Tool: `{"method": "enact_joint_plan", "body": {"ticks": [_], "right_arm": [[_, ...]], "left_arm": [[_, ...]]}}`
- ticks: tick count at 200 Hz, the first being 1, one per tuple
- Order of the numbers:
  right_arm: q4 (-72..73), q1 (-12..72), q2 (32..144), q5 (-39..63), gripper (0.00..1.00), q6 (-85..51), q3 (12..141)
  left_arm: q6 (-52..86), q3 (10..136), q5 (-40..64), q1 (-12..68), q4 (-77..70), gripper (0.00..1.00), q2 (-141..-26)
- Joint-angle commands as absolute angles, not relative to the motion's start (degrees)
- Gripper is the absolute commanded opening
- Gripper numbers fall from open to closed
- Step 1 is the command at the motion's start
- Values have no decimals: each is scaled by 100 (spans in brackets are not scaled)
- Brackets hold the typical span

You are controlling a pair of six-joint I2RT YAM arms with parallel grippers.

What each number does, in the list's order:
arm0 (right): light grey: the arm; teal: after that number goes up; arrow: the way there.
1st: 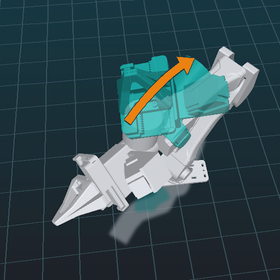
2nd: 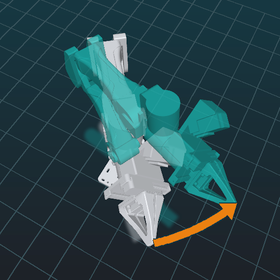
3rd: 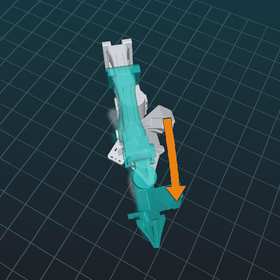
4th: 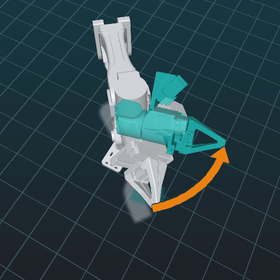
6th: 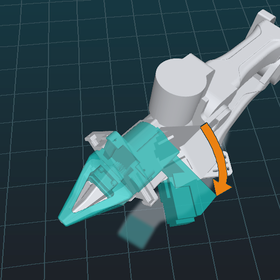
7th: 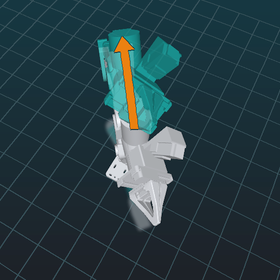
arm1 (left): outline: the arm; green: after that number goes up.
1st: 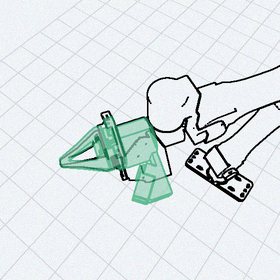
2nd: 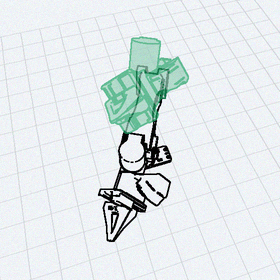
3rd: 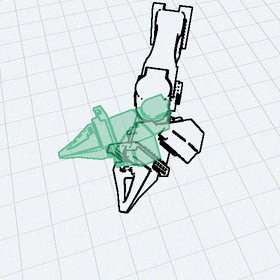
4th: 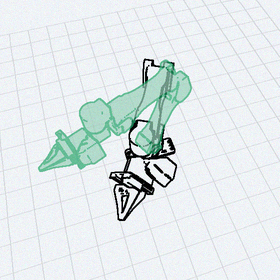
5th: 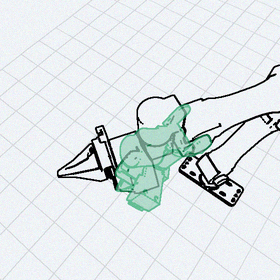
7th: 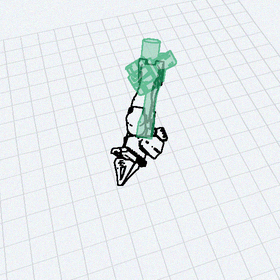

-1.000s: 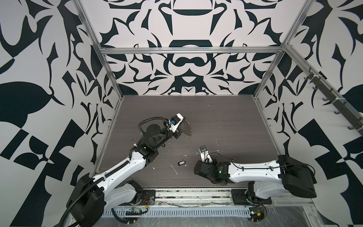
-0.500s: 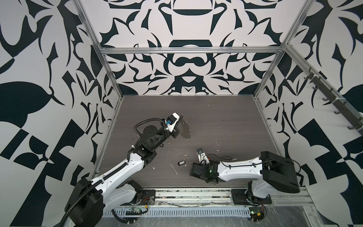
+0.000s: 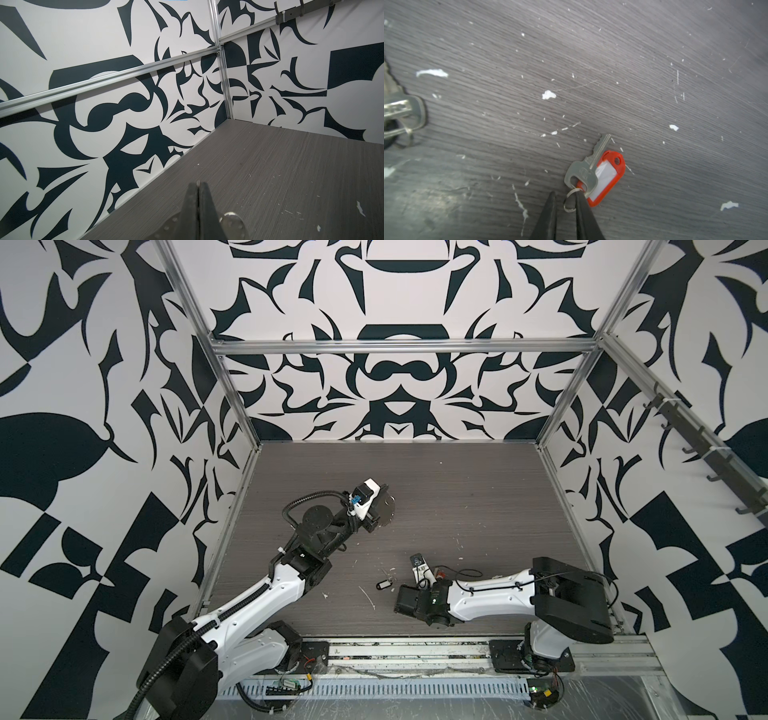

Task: Attach keys to a key ring
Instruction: Pick up the key from the center of the table.

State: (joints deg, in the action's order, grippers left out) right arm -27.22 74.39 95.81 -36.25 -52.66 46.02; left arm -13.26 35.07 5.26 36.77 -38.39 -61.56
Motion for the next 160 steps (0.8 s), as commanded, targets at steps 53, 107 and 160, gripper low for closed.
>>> {"method": "enact_joint_plan", "body": {"ticks": [53,107,160], "right_arm": [[-3163,7462,9571,-3876,17,-5490,4658],[-3344,7462,9451,-4136,16,-5528,4665],[-3404,7449,9308,-4270,16,-5577,4563]], "left_arm": [[-1249,3436,583,3683,-4157,0,-6071],[-1256,3425,597,3683,-4166,0,-6059],[-1253,3414,598,3683,-4175,0,-6053]]}}
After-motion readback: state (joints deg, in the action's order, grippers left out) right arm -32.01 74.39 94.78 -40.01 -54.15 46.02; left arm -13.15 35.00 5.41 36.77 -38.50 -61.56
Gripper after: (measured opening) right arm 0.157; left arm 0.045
